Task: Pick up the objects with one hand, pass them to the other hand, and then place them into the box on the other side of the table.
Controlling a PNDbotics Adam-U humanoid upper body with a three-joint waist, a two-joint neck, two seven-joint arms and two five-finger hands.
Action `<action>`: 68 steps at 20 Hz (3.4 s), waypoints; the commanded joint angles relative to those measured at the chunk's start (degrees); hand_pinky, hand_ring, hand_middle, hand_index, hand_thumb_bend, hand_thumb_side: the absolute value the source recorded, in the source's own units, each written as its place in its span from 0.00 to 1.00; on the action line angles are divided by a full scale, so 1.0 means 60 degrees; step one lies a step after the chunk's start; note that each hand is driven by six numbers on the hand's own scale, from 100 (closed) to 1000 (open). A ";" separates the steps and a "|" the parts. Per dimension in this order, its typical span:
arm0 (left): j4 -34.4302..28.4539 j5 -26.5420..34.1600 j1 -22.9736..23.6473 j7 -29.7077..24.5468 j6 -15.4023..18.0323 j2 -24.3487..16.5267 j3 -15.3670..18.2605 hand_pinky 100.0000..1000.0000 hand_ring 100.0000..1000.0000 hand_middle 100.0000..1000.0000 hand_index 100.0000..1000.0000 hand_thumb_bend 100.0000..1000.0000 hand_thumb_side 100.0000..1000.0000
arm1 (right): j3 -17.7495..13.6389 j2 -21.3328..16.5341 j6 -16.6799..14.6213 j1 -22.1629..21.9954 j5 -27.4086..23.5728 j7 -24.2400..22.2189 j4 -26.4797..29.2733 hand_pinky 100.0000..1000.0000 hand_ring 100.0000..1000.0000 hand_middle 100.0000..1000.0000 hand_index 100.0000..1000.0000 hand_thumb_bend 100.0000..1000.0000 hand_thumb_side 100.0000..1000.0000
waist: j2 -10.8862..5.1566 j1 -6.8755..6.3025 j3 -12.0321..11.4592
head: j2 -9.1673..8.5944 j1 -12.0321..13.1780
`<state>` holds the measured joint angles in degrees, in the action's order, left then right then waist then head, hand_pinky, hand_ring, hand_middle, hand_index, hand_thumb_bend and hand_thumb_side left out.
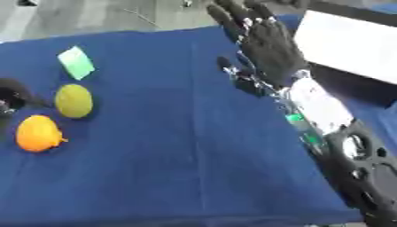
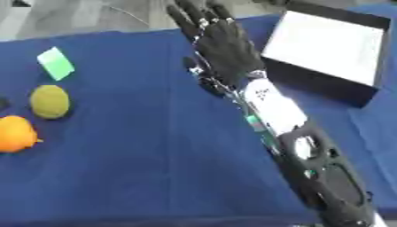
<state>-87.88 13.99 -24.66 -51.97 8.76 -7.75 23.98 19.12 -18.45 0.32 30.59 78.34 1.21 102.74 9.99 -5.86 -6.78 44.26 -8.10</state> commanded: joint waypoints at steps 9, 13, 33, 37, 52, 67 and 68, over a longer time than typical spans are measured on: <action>0.3206 -0.3320 -0.0734 0.0163 0.6844 -0.4303 0.0158 0.75 0.71 0.72 0.85 0.00 0.18 | -0.0062 -0.0212 0.0003 -0.0075 0.0033 0.0017 0.0019 0.88 0.65 0.92 1.00 0.15 0.00 | -0.0231 -0.0285 -0.0025 | -0.0024 -0.0048; 0.3243 -0.6282 -0.1152 0.0623 0.7180 -0.4898 -0.0581 0.80 0.79 0.83 0.93 0.39 0.40 | -0.0044 -0.0218 -0.0004 -0.0135 0.0011 0.0013 -0.0018 0.88 0.65 0.92 1.00 0.11 0.00 | -0.0292 -0.0322 -0.0020 | -0.0024 -0.0069; 0.6736 -1.7130 -0.2068 1.0111 0.7201 -0.4161 -0.2429 0.77 0.76 0.81 0.89 0.55 0.40 | -0.0057 -0.0132 0.0024 -0.0116 -0.0075 0.0063 -0.0015 0.87 0.65 0.91 1.00 0.03 0.00 | -0.0242 -0.0262 0.0134 | -0.0024 -0.0065; 0.6981 -1.7662 -0.2046 1.2650 0.7201 -0.4032 -0.1843 0.74 0.72 0.77 0.87 0.52 0.31 | -0.0080 -0.0139 0.0058 -0.0118 -0.0089 0.0065 -0.0018 0.87 0.66 0.91 1.00 0.01 0.00 | -0.0233 -0.0229 0.0109 | -0.0024 -0.0084; 0.7874 -1.8610 -0.2000 1.4605 0.7199 -0.3395 -0.1646 0.62 0.47 0.49 0.65 0.08 0.16 | -0.0111 -0.0095 0.0080 -0.0077 -0.0175 0.0066 -0.0018 0.87 0.66 0.91 1.00 0.00 0.00 | -0.0168 -0.0162 0.0147 | -0.0024 -0.0017; 0.6017 -1.0297 -0.2929 1.0329 0.7201 -0.3138 -0.2308 0.52 0.29 0.30 0.47 0.00 0.25 | 0.0018 -0.0132 0.0005 0.0019 -0.0118 -0.0048 -0.0095 0.88 0.62 0.91 1.00 0.01 0.00 | -0.0226 -0.0193 0.0142 | -0.0024 0.0080; 0.5963 -0.9313 -0.3120 0.9321 0.7201 -0.3006 -0.2439 0.53 0.30 0.31 0.48 0.00 0.25 | 0.0055 -0.0146 -0.0031 0.0053 -0.0049 -0.0107 -0.0098 0.88 0.60 0.91 1.00 0.06 0.00 | -0.0243 -0.0186 0.0142 | -0.0024 0.0094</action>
<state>-50.07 -48.29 -42.04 8.57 51.06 -25.08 10.10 19.37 -18.88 0.26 29.85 77.66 0.87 101.67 9.62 -7.05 -5.80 44.26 -7.72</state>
